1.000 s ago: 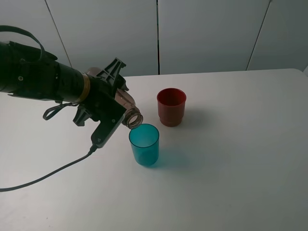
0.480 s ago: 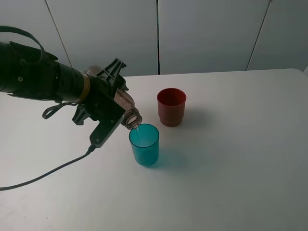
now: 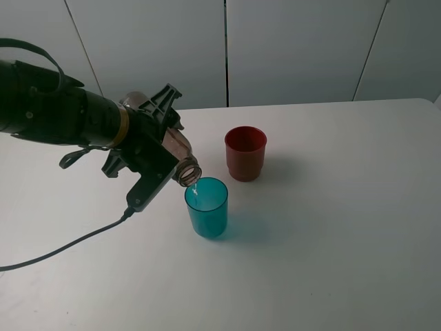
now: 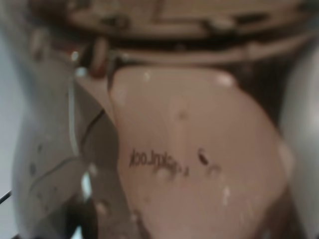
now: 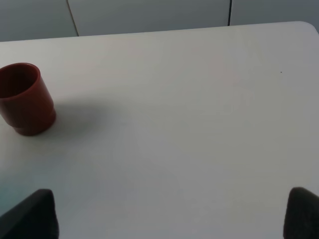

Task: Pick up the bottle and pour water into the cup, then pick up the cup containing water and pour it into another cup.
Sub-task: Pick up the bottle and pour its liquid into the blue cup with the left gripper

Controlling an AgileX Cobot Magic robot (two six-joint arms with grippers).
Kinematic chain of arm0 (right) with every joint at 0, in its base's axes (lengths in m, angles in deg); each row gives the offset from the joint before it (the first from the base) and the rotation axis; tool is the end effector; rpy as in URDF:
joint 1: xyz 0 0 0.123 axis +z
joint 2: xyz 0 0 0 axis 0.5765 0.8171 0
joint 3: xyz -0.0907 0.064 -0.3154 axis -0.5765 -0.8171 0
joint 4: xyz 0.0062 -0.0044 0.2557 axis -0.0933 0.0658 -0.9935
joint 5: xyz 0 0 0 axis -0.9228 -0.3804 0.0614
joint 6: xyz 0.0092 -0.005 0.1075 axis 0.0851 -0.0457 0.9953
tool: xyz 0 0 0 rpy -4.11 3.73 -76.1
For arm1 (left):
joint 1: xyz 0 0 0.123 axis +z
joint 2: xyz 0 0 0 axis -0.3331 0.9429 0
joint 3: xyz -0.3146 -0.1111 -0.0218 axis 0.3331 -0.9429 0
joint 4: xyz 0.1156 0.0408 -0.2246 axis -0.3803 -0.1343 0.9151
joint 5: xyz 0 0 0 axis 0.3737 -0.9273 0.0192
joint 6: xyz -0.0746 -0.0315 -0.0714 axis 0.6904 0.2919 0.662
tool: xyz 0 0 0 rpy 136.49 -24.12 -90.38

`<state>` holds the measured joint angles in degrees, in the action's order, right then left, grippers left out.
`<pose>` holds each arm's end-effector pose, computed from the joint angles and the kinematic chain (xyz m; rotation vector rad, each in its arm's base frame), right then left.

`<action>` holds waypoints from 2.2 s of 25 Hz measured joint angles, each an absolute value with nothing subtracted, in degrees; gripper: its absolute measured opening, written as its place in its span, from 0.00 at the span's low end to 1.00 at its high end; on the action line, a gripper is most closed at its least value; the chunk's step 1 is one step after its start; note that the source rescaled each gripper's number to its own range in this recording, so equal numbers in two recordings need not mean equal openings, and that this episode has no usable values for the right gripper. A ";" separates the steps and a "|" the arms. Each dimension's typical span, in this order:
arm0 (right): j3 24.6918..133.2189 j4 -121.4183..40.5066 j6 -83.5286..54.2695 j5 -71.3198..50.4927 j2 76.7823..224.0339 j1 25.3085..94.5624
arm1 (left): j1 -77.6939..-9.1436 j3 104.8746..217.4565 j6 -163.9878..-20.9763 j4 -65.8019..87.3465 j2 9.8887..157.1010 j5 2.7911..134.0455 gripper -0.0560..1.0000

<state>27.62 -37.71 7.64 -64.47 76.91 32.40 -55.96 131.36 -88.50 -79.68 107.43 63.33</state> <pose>-0.0389 0.0105 0.2685 0.0330 2.0753 0.0718 0.2981 -0.2001 0.2177 2.3190 0.8510 0.7533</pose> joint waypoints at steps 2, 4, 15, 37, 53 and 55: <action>27.62 -37.71 7.64 -64.47 76.91 32.40 | -55.96 131.36 -88.50 -79.68 107.43 63.33 0.06; 27.62 -37.71 7.64 -64.47 76.91 32.40 | -55.96 131.36 -88.50 -79.68 107.43 63.33 0.06; 27.62 -37.71 7.64 -64.47 76.91 32.40 | -56.75 131.46 -88.50 -82.03 107.43 59.69 0.06; 27.62 -37.71 7.64 -64.47 76.91 32.40 | -58.44 134.75 -88.50 -84.65 107.43 57.56 0.06; 27.62 -37.71 7.64 -64.47 76.91 32.40 | -59.44 134.75 -88.64 -88.03 107.43 55.42 0.06; 27.62 -37.71 7.64 -64.47 76.91 32.40 | -59.66 134.75 -88.75 -88.46 107.43 55.40 0.06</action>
<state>27.62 -37.71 7.64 -64.47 76.91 32.40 -59.66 134.75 -88.75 -88.46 107.43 55.40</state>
